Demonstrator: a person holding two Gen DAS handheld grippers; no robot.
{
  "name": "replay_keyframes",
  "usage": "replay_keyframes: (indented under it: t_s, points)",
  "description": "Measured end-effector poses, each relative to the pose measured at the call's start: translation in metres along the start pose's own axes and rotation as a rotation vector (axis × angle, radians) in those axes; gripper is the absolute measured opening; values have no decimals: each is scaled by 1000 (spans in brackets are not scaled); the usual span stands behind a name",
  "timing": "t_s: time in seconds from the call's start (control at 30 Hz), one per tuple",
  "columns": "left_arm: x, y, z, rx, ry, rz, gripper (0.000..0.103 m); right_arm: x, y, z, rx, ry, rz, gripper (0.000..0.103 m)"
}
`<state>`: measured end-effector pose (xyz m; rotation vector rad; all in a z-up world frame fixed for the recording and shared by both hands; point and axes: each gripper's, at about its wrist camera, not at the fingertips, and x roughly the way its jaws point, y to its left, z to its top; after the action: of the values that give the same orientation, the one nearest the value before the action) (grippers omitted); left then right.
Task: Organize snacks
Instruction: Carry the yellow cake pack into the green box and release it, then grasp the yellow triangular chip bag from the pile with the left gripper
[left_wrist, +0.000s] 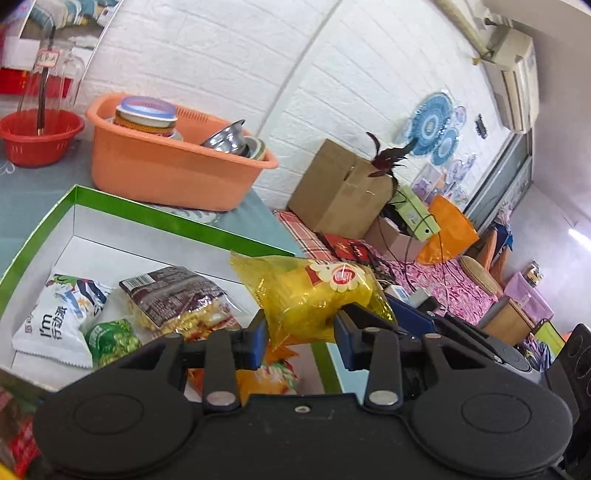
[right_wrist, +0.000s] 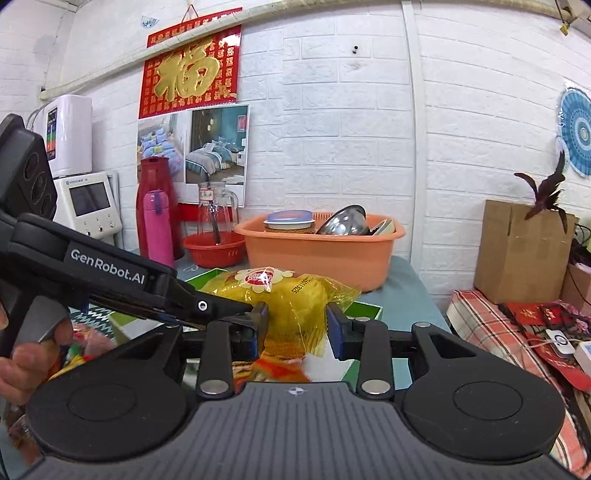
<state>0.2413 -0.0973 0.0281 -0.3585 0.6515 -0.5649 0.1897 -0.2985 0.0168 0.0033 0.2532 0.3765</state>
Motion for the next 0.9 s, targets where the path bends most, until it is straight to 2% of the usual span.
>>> replay_keyframes:
  t_s: [0.2, 0.27, 0.3, 0.33, 0.4, 0.47, 0.53, 0.67, 0.77, 0.9]
  points:
    - [27, 21, 6, -62, 30, 11, 50, 33, -12, -4, 1, 6, 8, 61]
    - [36, 27, 3, -70, 57, 25, 58, 44, -12, -10, -12, 22, -3, 66]
    - [38, 29, 1, -70, 61, 45, 74, 50, -12, -14, -17, 43, -17, 69]
    - [39, 31, -1, -66, 66, 56, 103, 56, -12, -18, -24, 73, -35, 72]
    - [33, 33, -4, -68, 57, 82, 103, 60, -12, -24, -44, 118, -63, 75]
    - [19, 31, -4, -50, 34, 72, 103, 51, -10, -27, -59, 103, -89, 103]
    - [1, 25, -6, -20, 20, 72, 103, 36, -7, -24, -65, 83, -112, 103]
    - [-44, 7, -12, 12, -24, 77, 103, -2, 5, -14, -34, 39, -83, 103]
    - [-80, -1, -24, 13, -53, 71, 103, -29, 19, -11, -4, 48, -71, 103]
    - [-121, -7, -47, 42, -97, 98, 103, -56, 36, -18, 36, 62, 6, 103]
